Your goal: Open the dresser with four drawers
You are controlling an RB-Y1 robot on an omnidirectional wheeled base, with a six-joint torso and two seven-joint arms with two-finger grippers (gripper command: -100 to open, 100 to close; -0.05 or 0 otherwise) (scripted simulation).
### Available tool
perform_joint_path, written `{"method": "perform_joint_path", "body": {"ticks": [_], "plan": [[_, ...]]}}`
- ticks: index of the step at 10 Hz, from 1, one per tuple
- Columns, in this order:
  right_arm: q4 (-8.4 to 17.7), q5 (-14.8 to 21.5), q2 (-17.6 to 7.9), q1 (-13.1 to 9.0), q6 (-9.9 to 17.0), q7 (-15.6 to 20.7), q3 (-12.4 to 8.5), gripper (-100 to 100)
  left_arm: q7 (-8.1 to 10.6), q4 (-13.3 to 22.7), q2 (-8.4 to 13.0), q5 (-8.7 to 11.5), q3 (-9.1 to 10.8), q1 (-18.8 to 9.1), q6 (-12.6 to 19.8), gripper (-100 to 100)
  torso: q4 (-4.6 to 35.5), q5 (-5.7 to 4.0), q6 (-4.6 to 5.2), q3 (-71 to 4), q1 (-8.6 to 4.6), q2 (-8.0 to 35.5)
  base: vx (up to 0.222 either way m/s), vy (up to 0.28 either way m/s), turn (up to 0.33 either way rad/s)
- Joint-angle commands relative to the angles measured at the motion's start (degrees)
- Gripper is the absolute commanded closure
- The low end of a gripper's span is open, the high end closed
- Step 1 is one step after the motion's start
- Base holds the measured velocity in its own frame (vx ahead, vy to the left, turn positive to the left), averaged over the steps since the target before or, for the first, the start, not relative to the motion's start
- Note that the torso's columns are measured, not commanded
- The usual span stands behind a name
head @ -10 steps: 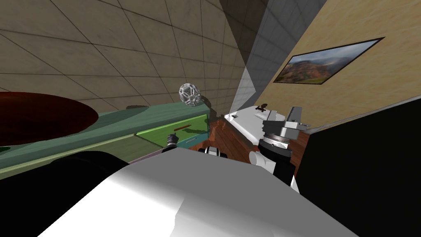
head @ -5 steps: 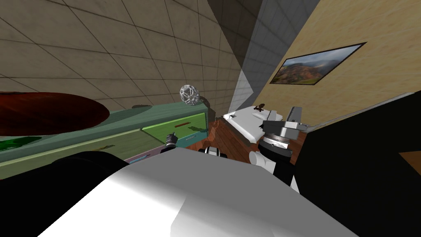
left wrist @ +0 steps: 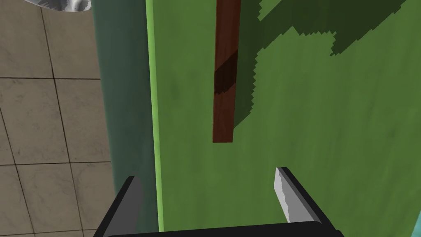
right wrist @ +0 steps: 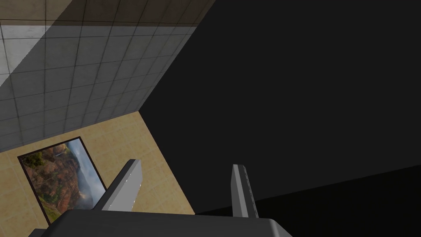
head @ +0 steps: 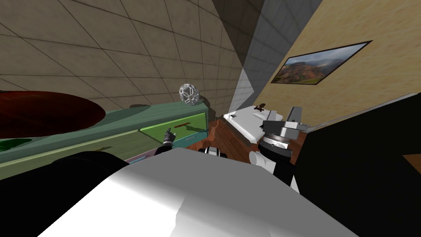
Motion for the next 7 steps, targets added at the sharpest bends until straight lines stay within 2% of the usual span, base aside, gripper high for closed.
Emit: {"method": "perform_joint_path", "body": {"ticks": [1, 3, 4, 7], "plan": [[0.00, 0.00, 0.00, 0.00, 0.00, 0.00, 0.00, 0, 0.13, -0.55, 0.50, 0.28, 0.36, 0.14, 1.12, -100, -0.01, 0.01, 0.00, -0.02, 0.03, -0.03, 0.097, 0.062, -0.009], [0.00, 0.00, -0.01, 0.02, 0.00, 0.00, -0.01, 0, 0.30, -1.49, 2.29, 0.62, 0.77, 0.41, 2.21, -100, -0.10, 0.07, 0.00, -0.21, 0.24, -0.32, 0.146, 0.094, -0.014], [0.00, 0.00, -0.01, 0.02, 0.00, 0.00, -0.01, 0, 0.42, -2.38, -0.35, 0.86, 1.05, 0.70, 2.66, -100, -0.08, 0.05, 0.00, -0.17, 0.15, -0.26, 0.140, 0.081, -0.009], [0.00, 0.00, 0.00, 0.00, 0.00, 0.00, 0.00, 0, 0.48, -2.94, -4.55, 1.00, 1.21, 0.88, 2.88, -100, 0.07, -0.04, 0.00, 0.15, -0.14, 0.25, 0.048, 0.026, -0.001]]}}
